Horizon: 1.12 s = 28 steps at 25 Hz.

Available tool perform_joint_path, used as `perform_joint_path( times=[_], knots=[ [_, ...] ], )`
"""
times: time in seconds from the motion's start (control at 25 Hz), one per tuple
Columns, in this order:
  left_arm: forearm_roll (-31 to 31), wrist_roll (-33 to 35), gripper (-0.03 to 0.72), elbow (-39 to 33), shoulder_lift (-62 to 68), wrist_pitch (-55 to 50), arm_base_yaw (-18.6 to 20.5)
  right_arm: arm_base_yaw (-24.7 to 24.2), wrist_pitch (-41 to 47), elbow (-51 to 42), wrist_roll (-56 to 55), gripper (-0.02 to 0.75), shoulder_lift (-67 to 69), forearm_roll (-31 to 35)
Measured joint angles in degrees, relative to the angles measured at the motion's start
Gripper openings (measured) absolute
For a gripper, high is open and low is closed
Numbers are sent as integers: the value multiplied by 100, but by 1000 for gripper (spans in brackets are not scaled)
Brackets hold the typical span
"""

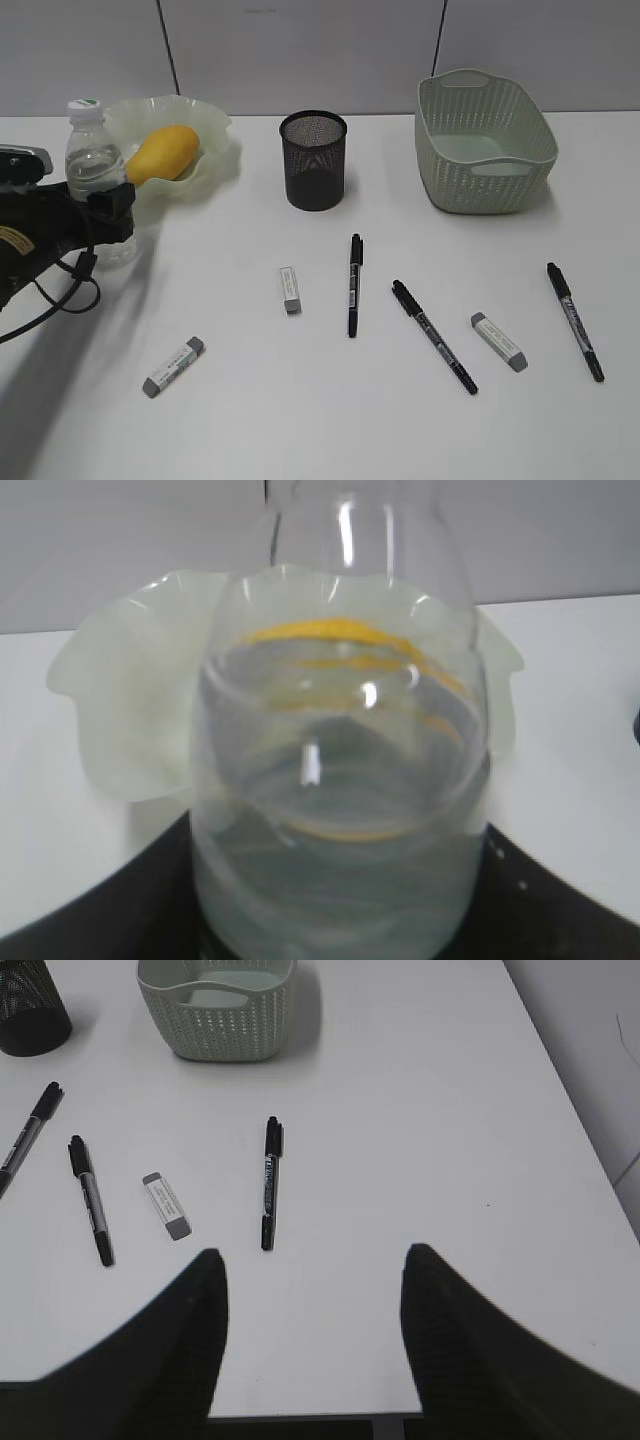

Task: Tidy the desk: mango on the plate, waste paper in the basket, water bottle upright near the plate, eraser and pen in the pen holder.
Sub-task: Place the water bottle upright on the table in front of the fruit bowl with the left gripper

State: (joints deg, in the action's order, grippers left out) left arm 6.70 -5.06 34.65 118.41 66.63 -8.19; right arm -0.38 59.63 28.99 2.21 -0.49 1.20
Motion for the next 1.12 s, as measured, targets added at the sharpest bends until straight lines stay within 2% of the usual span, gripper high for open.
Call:
perform_joint_path(
  times=[0.36, 0.68, 1.12],
  knots=[
    [0, 0, 485, 0, 0, 5, 0, 0, 0, 0, 0, 445, 0, 0],
    [6, 0, 591, 5, -6, 140, 0, 0, 0, 0, 0, 445, 0, 0],
    [40, 0, 601, -336, -132, 230, 0, 0, 0, 0, 0, 445, 0, 0]
  ],
)
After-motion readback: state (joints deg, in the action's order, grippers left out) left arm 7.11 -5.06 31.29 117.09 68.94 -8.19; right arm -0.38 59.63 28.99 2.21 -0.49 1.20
